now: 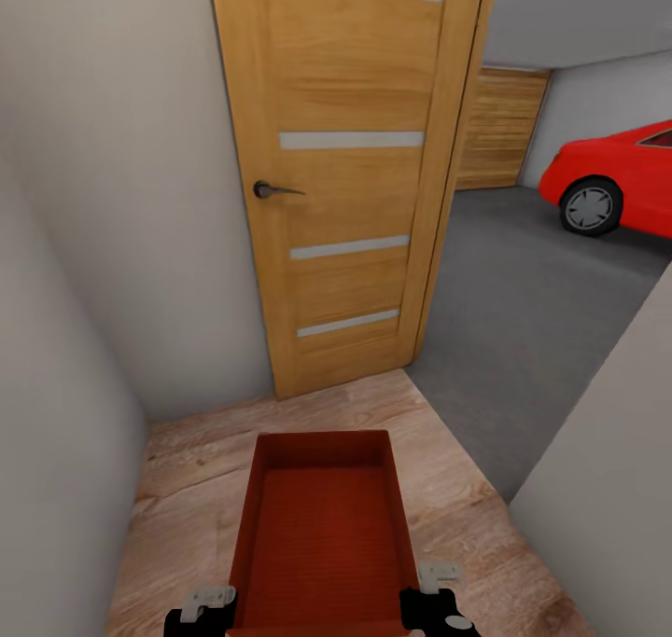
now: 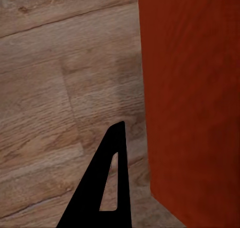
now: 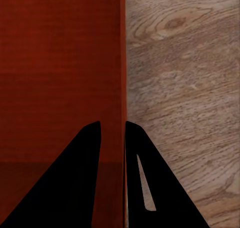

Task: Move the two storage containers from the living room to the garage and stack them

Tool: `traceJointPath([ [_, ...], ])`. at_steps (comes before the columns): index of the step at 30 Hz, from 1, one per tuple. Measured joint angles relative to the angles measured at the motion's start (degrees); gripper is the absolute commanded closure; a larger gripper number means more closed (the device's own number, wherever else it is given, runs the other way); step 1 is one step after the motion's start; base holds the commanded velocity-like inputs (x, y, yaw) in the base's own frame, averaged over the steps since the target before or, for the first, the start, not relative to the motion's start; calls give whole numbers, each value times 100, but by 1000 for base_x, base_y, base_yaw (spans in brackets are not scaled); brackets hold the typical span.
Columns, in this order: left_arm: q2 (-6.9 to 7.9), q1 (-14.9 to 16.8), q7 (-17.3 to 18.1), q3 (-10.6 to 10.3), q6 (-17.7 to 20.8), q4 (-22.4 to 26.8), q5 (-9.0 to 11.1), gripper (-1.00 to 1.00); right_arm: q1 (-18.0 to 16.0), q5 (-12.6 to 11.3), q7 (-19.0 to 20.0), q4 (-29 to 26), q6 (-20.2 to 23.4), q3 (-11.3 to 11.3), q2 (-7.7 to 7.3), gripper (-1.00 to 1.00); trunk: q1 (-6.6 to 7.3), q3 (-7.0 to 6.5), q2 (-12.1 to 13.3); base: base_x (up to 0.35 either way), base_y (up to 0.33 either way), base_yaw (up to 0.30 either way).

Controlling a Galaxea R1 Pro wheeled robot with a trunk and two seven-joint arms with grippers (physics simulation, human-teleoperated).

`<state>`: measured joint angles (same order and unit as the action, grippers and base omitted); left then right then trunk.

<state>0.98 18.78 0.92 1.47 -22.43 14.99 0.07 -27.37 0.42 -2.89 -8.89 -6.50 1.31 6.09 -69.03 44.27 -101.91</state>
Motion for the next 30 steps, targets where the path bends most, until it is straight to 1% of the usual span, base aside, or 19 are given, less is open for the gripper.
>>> traceJointPath([
  [13,1,0,-5,0,0,1,-2,100,0,1,-2,0,0,-1,2,100,-1,0,0,294,118,-1],
  [19,0,0,-7,0,-4,-1,-1,100,0,1,-3,-1,0,-1,2,100,-3,0,0,58,25,-58],
  [30,-3,1,-5,2,-7,-3,0,100,1,0,-1,-2,1,1,-2,100,-3,0,0,5,2,-195],
])
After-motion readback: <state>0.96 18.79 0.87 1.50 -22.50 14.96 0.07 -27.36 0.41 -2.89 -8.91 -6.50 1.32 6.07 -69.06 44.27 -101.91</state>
